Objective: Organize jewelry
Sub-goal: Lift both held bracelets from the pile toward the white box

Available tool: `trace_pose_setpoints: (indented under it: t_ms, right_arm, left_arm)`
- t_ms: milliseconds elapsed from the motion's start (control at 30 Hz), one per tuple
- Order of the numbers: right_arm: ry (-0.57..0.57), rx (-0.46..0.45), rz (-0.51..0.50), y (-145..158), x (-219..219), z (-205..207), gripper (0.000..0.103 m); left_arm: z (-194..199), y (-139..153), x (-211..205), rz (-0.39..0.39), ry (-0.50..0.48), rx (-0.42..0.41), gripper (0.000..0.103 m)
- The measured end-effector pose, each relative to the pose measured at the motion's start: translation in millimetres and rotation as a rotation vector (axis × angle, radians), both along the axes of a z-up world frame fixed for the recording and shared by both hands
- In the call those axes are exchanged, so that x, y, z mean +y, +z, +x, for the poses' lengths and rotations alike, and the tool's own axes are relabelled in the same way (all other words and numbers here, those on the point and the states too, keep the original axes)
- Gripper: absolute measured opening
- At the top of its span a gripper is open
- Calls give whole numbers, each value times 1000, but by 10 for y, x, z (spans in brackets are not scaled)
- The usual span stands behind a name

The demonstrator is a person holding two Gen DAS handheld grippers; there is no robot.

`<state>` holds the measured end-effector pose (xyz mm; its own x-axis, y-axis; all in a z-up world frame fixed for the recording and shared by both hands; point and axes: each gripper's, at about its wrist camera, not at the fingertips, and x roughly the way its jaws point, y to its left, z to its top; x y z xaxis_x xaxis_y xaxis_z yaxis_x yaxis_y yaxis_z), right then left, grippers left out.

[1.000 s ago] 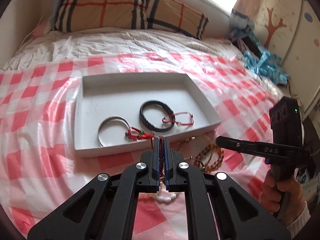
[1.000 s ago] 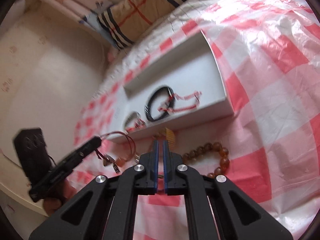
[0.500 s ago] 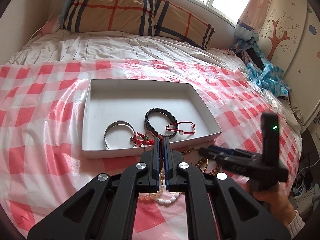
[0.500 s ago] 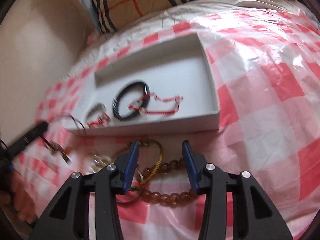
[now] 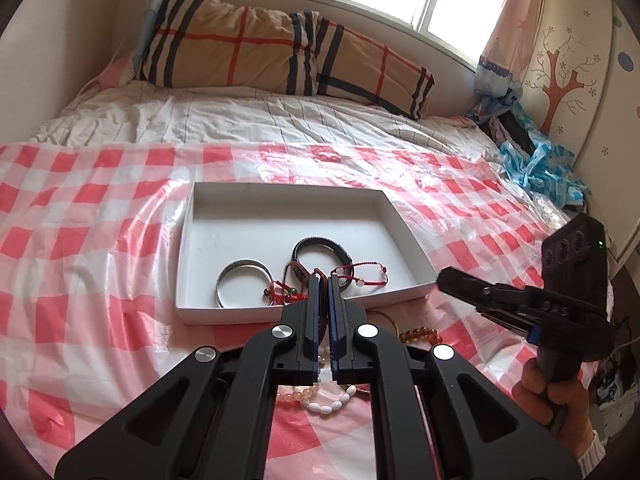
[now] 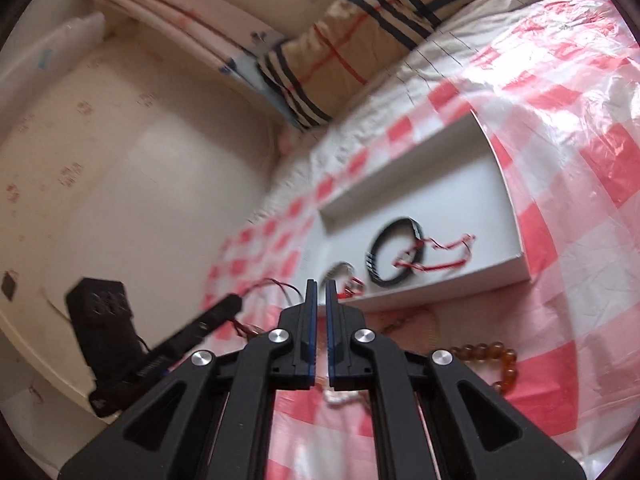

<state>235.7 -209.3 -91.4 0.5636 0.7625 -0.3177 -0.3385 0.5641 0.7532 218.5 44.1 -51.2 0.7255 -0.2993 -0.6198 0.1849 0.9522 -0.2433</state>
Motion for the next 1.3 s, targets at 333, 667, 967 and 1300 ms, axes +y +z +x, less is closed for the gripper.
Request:
trace_pose_setpoints:
  t_ms: [333,667,967,1300]
  right_arm:
    - [-93,93,-223,-104,43,53,55]
    - [-4,229,-473,-604,422,416,4]
    - [51,158,36,-357,71,312,4]
    - [-146,-162,-67,533,97,-58,4]
  left_arm:
    - [-47,94,-1,-17,41,-47,4]
    - [72,24,-12,-35,41,-28,4]
    - [117,18,-18,-45,62,-37,4]
    - [112,116,-59,-57,72,-111,4]
